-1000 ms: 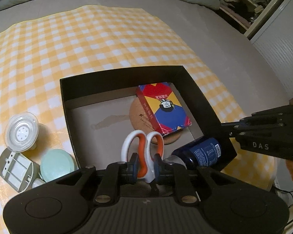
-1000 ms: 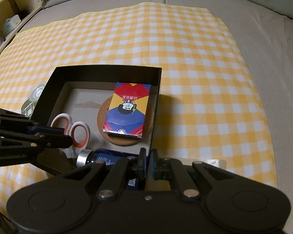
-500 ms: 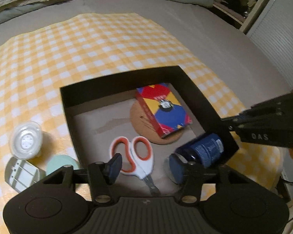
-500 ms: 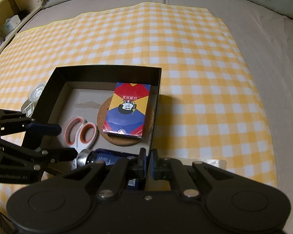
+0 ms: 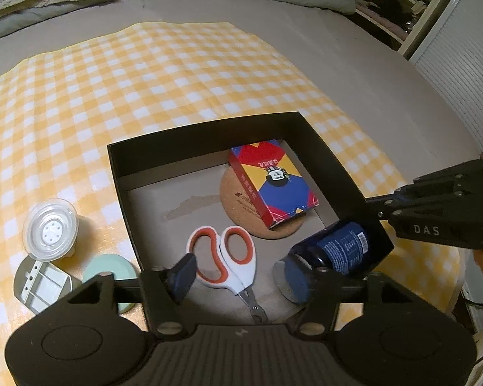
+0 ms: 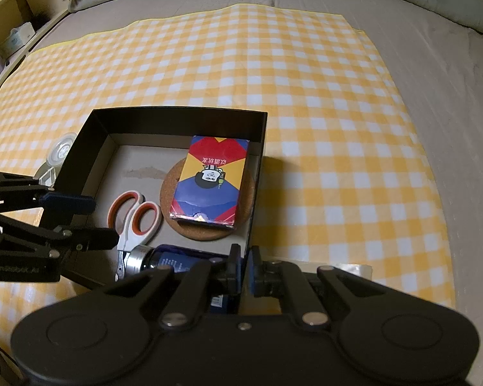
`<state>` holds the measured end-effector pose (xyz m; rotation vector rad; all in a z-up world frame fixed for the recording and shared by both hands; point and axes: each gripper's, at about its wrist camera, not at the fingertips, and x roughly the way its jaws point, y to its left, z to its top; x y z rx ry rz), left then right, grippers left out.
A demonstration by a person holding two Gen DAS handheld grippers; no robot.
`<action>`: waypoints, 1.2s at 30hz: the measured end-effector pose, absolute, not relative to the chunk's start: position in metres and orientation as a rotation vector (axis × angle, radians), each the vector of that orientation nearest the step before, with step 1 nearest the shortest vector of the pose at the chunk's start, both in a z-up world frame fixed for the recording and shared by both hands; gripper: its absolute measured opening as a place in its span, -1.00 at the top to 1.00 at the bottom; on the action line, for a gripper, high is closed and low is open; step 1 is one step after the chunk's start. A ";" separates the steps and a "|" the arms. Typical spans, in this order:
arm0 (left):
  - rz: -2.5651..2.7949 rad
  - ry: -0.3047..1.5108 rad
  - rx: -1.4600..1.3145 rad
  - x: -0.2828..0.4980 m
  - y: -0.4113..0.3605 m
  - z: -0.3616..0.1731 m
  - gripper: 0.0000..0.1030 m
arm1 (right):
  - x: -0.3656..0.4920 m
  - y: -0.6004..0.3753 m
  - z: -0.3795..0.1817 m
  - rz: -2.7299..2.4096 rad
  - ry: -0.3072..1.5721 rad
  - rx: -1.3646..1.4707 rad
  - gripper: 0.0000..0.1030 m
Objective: Organize rigid objects
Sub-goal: 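Move the left tool back and grasp the grey plastic holder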
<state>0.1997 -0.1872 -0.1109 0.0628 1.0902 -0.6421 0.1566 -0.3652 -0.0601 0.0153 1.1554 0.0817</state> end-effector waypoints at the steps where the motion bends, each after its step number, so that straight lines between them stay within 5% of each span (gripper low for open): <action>1: -0.641 1.088 0.065 0.198 -0.187 -0.110 -0.34 | 0.157 -0.365 -0.060 0.081 1.155 0.016 0.90; 14: -0.650 1.042 0.093 0.182 -0.185 -0.092 -0.92 | 0.158 -0.363 -0.059 0.077 1.157 -0.015 0.90; 36: -0.503 0.932 0.075 0.185 -0.121 -0.066 -1.00 | 0.158 -0.363 -0.058 0.083 1.145 -0.022 0.90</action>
